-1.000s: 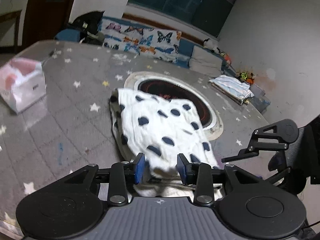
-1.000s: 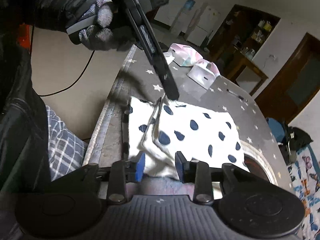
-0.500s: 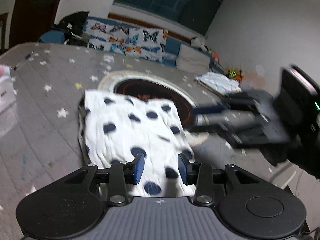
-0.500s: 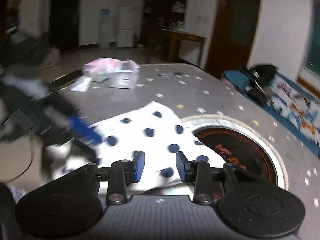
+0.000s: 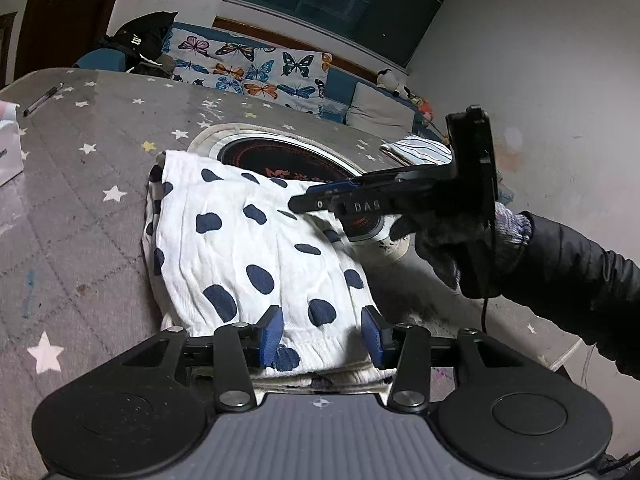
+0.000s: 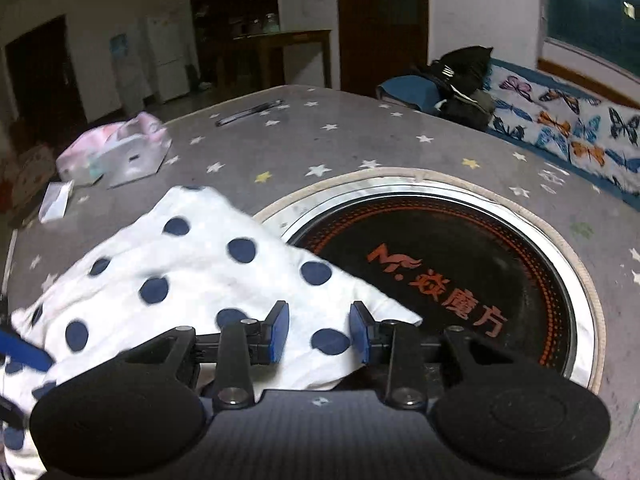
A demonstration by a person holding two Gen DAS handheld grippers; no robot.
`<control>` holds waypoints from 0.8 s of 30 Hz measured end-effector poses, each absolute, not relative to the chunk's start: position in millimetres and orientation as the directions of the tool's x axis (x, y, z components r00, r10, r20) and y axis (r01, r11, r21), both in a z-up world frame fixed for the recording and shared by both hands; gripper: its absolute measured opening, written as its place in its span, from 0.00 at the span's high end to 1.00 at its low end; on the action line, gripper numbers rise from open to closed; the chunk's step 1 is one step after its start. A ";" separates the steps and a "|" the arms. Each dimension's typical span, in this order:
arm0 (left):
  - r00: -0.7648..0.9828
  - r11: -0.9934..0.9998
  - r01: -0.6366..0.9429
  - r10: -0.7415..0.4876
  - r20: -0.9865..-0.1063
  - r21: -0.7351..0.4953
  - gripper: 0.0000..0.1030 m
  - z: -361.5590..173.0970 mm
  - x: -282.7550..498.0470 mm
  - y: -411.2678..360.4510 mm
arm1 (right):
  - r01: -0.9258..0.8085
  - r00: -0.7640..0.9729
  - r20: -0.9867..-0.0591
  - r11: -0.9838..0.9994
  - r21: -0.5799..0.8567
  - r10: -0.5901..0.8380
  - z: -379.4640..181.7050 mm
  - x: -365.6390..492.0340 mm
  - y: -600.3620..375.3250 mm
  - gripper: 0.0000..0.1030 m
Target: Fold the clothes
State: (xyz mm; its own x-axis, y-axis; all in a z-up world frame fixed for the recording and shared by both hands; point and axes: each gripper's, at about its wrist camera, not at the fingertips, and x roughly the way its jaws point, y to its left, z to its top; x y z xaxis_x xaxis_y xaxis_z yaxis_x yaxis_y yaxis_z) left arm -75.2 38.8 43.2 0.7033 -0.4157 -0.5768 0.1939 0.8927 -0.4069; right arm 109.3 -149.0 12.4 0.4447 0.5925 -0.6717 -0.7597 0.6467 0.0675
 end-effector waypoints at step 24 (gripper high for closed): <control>0.730 0.872 0.164 -0.421 -0.538 -0.461 0.51 39.3 -87.4 51.3 | -0.908 0.257 -0.722 0.417 0.047 0.642 23.3 107.7 -17.8 0.75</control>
